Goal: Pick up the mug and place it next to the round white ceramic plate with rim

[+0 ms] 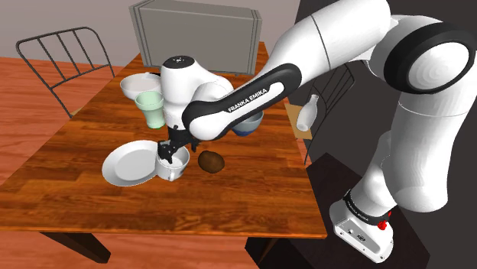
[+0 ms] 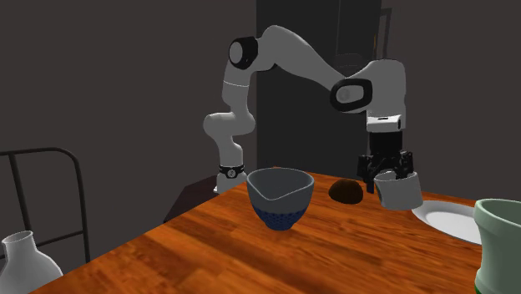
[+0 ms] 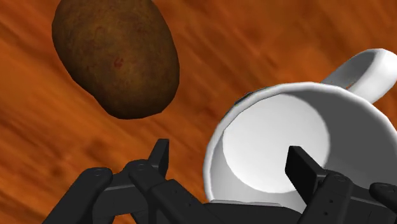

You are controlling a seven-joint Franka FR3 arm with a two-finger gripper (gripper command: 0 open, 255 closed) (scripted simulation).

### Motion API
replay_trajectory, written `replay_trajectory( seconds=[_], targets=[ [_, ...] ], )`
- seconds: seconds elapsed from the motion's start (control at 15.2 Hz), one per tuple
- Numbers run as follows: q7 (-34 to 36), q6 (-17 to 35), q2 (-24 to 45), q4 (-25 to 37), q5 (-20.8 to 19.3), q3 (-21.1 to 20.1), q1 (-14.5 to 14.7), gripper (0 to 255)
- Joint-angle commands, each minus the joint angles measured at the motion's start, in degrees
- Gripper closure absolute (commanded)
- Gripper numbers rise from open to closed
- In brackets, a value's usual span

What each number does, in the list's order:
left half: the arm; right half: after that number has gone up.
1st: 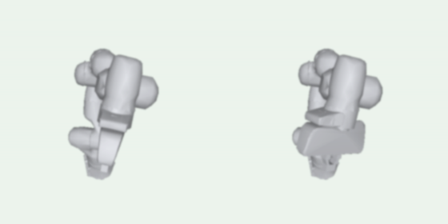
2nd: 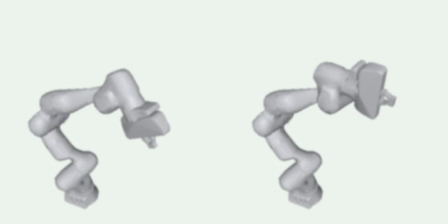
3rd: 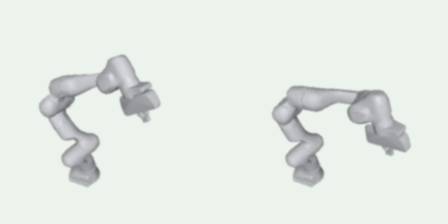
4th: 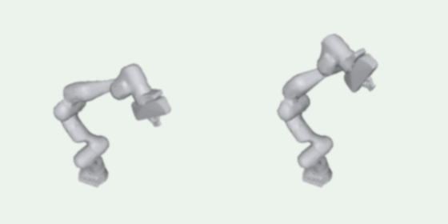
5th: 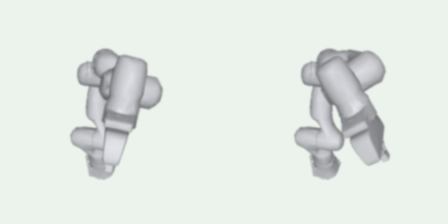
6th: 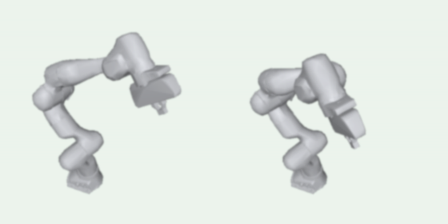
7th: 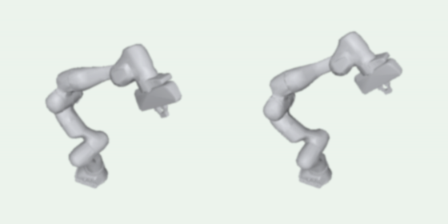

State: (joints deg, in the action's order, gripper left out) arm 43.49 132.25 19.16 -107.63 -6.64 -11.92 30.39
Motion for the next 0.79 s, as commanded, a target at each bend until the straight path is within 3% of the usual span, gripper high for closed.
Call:
replay_trajectory(
  seconds=[0.0, 0.26, 0.73],
  targets=[
    [-0.1, -0.1, 0.0, 0.1, 0.0, 0.0, -0.1, 0],
    [-0.9, -5.9, -4.1, 1.9, 1.4, -0.5, -0.4, 0],
    [-0.9, -5.9, -4.1, 1.9, 1.4, -0.5, -0.4, 0]
  ],
)
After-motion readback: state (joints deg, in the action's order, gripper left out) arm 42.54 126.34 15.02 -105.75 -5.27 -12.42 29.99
